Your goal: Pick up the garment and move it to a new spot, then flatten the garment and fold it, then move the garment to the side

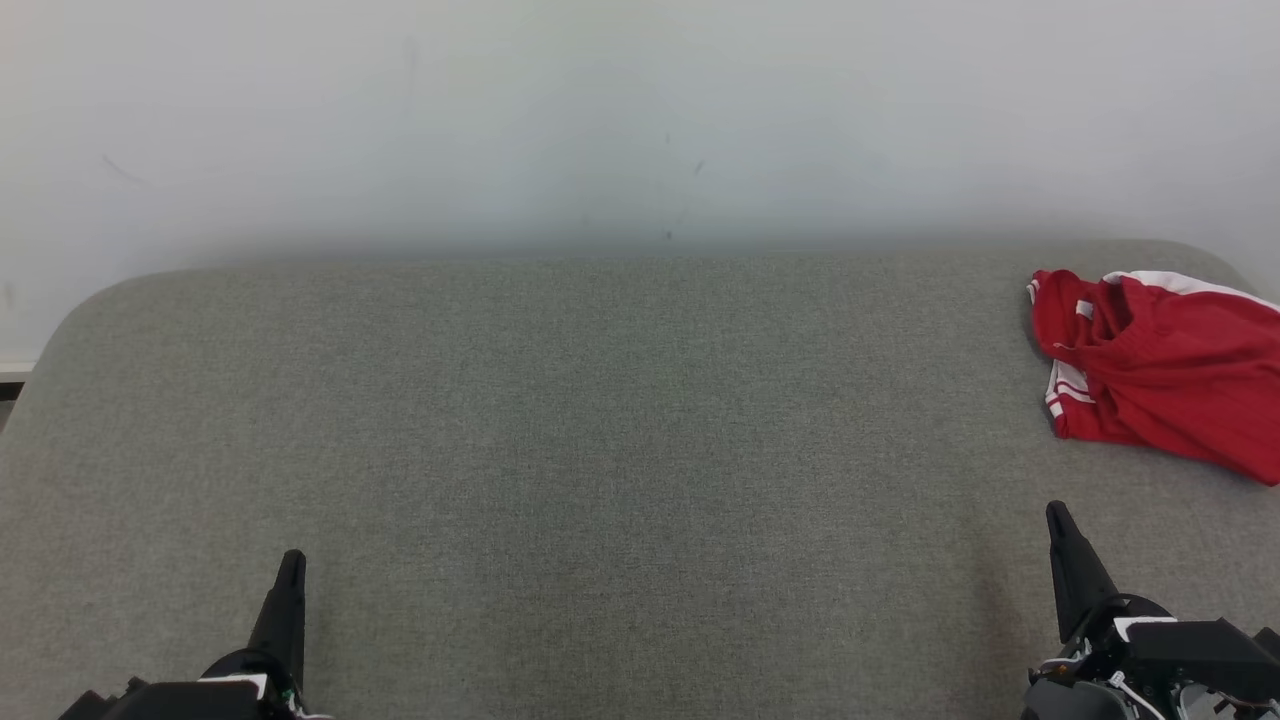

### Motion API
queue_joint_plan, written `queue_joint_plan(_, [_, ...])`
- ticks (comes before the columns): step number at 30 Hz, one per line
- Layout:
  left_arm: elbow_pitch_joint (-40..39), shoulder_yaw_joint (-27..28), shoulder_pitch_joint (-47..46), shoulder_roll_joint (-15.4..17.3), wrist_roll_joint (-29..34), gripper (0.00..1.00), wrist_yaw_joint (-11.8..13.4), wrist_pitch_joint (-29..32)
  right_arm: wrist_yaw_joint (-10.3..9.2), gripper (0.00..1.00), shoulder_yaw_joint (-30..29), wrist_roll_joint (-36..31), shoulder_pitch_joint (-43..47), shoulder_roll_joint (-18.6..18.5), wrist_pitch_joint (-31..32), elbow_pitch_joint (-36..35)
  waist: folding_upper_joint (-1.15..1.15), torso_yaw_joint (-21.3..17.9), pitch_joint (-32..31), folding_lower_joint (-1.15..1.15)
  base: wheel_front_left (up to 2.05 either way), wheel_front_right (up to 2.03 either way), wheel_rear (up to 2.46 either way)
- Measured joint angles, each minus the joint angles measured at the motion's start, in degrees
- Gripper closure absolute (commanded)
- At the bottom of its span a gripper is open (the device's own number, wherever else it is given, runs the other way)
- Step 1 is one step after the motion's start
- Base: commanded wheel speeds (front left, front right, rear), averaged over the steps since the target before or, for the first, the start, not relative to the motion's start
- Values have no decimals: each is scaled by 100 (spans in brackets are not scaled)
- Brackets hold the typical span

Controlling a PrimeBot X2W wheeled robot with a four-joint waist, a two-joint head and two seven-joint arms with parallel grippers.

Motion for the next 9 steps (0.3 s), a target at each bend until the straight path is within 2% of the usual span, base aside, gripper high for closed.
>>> queue_joint_plan(9, [0,-1,-1,0,0,100,-1,0,0,100,-13,-3,-1,9,5,1,0,0,0,0,0,0,0])
